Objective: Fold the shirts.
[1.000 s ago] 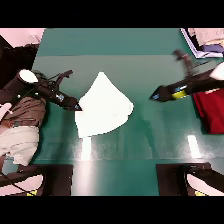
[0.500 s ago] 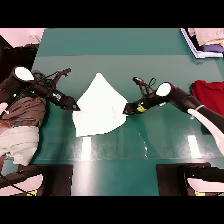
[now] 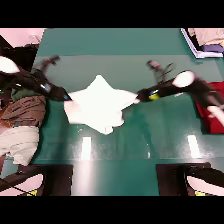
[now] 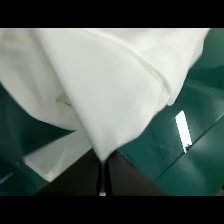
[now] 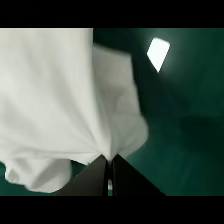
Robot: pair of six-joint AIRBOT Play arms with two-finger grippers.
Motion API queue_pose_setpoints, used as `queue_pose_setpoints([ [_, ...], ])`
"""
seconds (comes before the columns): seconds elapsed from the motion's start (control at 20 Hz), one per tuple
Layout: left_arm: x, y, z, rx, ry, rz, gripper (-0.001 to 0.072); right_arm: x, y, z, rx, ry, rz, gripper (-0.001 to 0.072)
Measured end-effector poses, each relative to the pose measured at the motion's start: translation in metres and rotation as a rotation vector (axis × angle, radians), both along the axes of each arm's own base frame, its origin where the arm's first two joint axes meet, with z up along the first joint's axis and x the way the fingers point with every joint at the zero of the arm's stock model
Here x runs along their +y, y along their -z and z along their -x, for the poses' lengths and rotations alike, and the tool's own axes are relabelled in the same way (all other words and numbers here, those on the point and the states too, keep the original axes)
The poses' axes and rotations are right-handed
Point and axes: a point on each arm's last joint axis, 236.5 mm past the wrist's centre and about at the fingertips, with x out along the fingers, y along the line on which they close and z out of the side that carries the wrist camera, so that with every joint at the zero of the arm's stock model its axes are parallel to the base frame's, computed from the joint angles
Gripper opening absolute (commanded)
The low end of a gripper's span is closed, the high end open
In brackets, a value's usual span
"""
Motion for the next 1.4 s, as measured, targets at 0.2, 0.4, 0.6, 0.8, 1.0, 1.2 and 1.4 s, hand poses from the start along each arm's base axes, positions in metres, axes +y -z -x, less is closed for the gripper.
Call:
queue_pose_setpoints([
  [0.2,0.030,-0.087,-0.018,-0.236,-0.094,-0.017,0.0021,-0.081,-0.113,-0.019,-0.233,0.163,-0.006,0.0015],
  [0.4,0.037,-0.176,-0.009,-0.460,-0.135,-0.016,0.0021,-0.125,-0.241,-0.003,-0.521,0.256,0.004,0.0015],
  [0.6,0.033,-0.269,0.020,-0.693,-0.144,-0.004,0.0021,-0.138,-0.356,0.039,-0.803,0.288,0.038,0.0015],
  [0.8,0.019,-0.348,0.061,-0.888,-0.123,0.047,0.0021,-0.145,-0.434,0.079,-1.002,0.314,0.092,0.0015],
  [1.0,0.000,-0.367,0.084,-0.912,-0.069,0.125,0.0021,-0.152,-0.472,0.085,-1.084,0.338,0.118,0.0014],
  [1.2,0.000,-0.308,0.060,-0.712,-0.070,0.145,0.0021,-0.162,-0.433,0.034,-0.945,0.357,0.114,0.0014],
  [1.4,0.010,-0.181,0.026,-0.362,-0.122,0.131,0.0021,-0.172,-0.306,-0.037,-0.564,0.343,0.122,0.0015],
])
